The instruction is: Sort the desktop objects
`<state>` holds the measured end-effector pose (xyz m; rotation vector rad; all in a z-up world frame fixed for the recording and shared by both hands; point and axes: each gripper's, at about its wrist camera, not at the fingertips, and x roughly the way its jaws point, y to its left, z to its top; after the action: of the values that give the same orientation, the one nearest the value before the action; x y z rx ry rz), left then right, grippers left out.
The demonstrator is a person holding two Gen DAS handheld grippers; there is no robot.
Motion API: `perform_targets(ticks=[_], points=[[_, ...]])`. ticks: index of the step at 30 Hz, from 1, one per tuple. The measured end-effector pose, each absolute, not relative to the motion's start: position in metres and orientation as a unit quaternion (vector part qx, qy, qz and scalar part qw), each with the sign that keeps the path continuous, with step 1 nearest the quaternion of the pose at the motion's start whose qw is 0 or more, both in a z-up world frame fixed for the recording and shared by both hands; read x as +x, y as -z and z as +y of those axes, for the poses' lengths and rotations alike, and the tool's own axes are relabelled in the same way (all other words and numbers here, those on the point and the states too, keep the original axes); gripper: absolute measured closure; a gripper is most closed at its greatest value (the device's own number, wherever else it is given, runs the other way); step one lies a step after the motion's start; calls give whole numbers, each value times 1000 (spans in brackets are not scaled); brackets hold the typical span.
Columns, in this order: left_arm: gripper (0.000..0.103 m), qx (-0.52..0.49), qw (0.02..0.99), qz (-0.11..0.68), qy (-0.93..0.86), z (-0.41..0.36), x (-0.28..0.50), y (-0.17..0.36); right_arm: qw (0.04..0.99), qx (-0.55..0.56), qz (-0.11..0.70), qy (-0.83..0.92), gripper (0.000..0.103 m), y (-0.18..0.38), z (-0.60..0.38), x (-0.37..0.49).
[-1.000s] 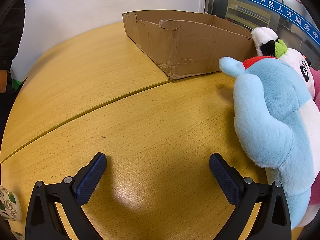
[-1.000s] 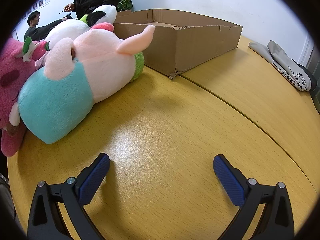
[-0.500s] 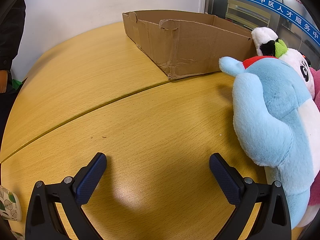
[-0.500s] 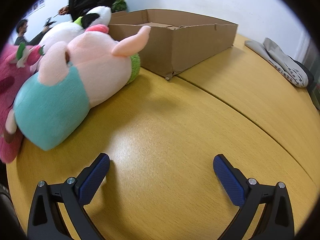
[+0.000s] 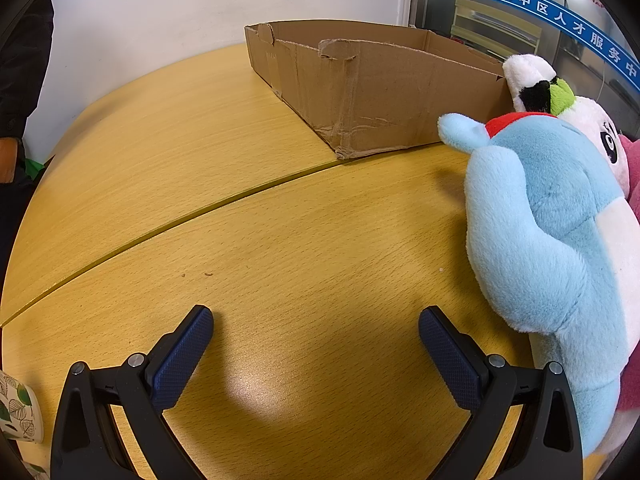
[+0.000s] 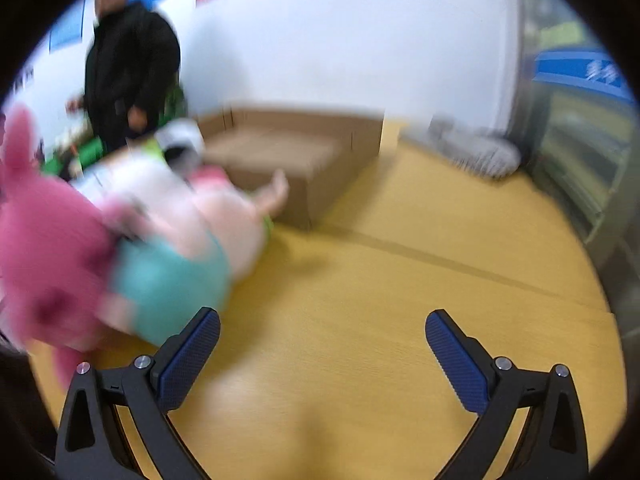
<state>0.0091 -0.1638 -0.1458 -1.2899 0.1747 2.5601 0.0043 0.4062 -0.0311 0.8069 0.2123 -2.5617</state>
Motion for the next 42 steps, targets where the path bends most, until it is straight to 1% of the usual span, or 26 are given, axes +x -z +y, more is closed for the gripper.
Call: perform_targets(ticks=[5, 9, 11, 13, 16, 18, 20, 22, 25, 28, 31, 34, 38, 42], points=[[0, -445, 135, 59, -883, -163, 7, 146, 242, 222, 37, 944, 0, -12, 386, 72], [0, -448, 122, 52, -884, -162, 8, 145, 242, 177, -12, 954, 0, -23, 368, 104], [1, -445, 113, 44, -887, -159, 18, 140, 232, 164, -18, 959, 0, -28, 358, 114], [4, -433, 103, 32, -895, -153, 34, 131, 233, 154, -14, 960, 0, -30, 350, 119], [4, -362, 72, 14, -929, -139, 84, 82, 230, 155, -7, 961, 0, -37, 339, 123], [0, -314, 52, 2, -948, -129, 118, 48, 231, 164, -4, 959, 0, -37, 335, 123], [0, -274, 34, -22, -961, -113, 153, 16, 236, 174, 0, 956, 0, -36, 331, 123], [0, -256, 24, -43, -965, -93, 185, -7, 240, 183, 4, 953, 0, -36, 327, 123], [0, -249, 4, -48, -967, -55, 221, -26, 247, 198, 9, 948, 0, -35, 321, 123], [0, -250, -16, -54, -967, -22, 243, -31, 253, 213, 15, 943, 0, -34, 315, 123], [0, -259, -4, -74, -963, 3, 246, -27, 260, 228, 21, 938, 0, -33, 309, 123], [0, -273, 1, -88, -958, 23, 249, -21, 243, 252, 29, 936, 0, -29, 300, 125], [0, -276, 17, -68, -959, 47, 247, -18, 207, 279, 32, 937, 0, -20, 290, 132], [0, -276, 27, -63, -959, 57, 249, -18, 180, 291, 52, 938, 0, -14, 278, 141]])
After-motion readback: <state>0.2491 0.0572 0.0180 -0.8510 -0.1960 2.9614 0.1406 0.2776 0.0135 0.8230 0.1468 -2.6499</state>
